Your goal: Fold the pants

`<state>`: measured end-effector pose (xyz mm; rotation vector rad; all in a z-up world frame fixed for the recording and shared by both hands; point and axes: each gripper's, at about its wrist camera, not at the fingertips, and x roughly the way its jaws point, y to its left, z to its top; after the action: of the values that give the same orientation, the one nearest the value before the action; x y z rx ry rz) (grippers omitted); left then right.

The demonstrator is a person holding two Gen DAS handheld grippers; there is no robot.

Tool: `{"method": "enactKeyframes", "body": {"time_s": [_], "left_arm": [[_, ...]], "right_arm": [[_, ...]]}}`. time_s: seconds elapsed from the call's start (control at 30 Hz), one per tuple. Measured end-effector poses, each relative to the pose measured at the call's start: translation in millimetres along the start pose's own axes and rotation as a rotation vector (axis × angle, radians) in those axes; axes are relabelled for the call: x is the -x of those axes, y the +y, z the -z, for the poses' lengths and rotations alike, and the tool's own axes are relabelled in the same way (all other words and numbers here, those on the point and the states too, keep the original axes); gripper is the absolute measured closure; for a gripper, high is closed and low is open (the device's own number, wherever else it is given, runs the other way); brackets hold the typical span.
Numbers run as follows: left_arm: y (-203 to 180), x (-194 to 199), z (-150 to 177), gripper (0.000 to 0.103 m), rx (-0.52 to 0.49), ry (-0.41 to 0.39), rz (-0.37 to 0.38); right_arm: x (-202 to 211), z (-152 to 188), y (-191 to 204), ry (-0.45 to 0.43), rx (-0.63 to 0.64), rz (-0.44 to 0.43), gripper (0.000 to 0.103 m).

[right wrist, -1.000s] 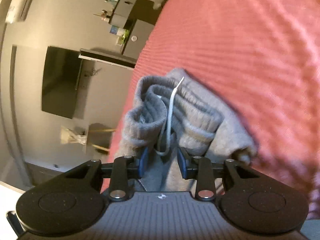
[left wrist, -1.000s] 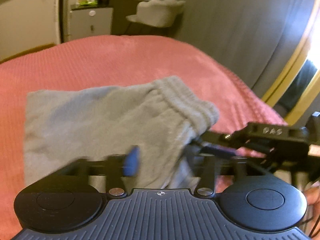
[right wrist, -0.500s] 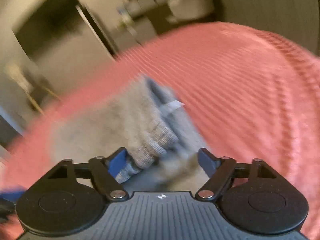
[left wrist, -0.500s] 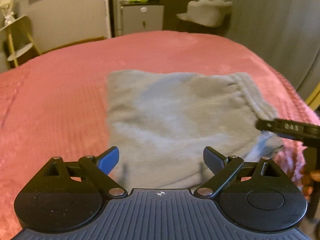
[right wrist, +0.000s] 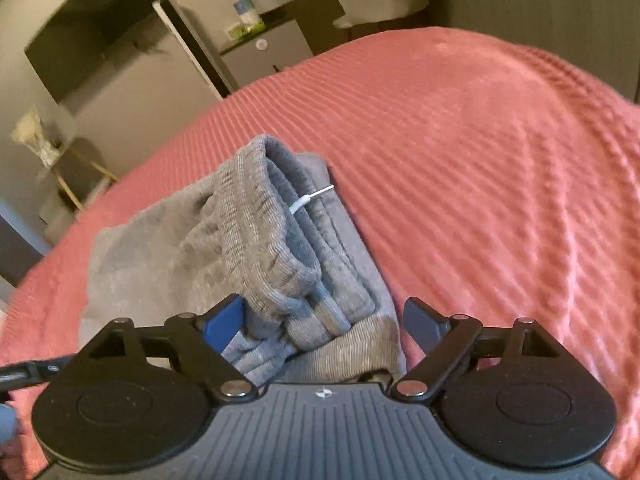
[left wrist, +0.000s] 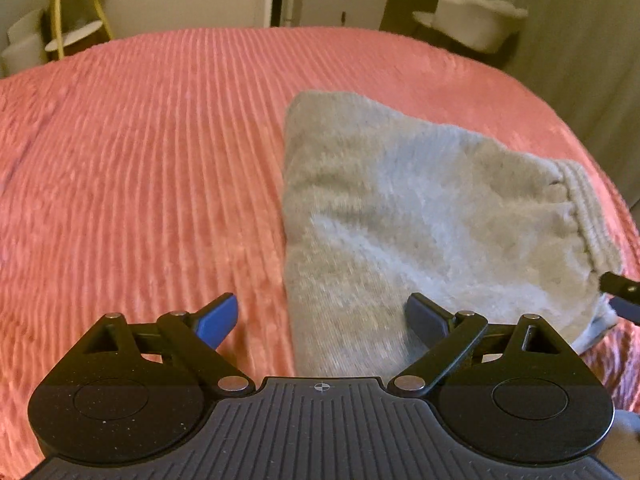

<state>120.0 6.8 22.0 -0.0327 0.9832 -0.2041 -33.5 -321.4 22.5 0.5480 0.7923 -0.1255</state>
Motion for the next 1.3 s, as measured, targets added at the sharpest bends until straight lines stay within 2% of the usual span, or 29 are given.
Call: {"method": "enactKeyframes", "body": {"time_s": [0.13,0.3,0.37,0.5,0.6,0.7,0.73,0.9,1.0,1.1,1.23,1.3], "left_arm": [[-12,-15,-8,0.008,-0.029,0.003,-0.004],[-25,-29,-17,0.008,-0.048,0.023,-0.017],[-30,-35,-20,0.008,-0.052,0.040,-0.017],[-38,-50,-21,0.006,-0.094,0.057,0.001],[-31,-60,-22,0.004,-0.087,0.063,0.074],[-19,-65,-26,0.003,-0.056,0.071,0.179],[-15,-70,-28,0.002,-0.038,0.083,0.224],[6,-93,-30,0.000,0.012,0.126,0.351],[15,-95,-38,0.000,0.100,0.158,0.409],[29,-103,-41,0.000,0.141,0.188,0.470],[47,-103,-36,0.000,0.251,0.164,0.532],[43,-100,-34,0.000,0.216,0.150,0.532]], "right_arm": [[-11,-12,-15,0.037,-0.084,-0.089,0.017],[-21,-34,-10,0.082,0.006,-0.117,0.017],[-21,-29,-4,0.091,0.031,-0.128,0.017],[-51,-40,-6,0.150,0.057,-0.175,0.017],[-69,-51,-15,0.221,0.041,-0.241,0.016],[-81,-61,-25,0.284,0.042,-0.313,0.016],[-86,-65,-27,0.300,0.047,-0.331,0.016],[-99,-72,-37,0.364,0.049,-0.420,0.016],[-108,-79,-41,0.405,0.027,-0.446,0.016],[-109,-86,-42,0.458,0.011,-0.449,0.016],[-106,-90,-45,0.476,0.006,-0.485,0.016],[-103,-90,-41,0.471,0.034,-0.513,0.017]]}}
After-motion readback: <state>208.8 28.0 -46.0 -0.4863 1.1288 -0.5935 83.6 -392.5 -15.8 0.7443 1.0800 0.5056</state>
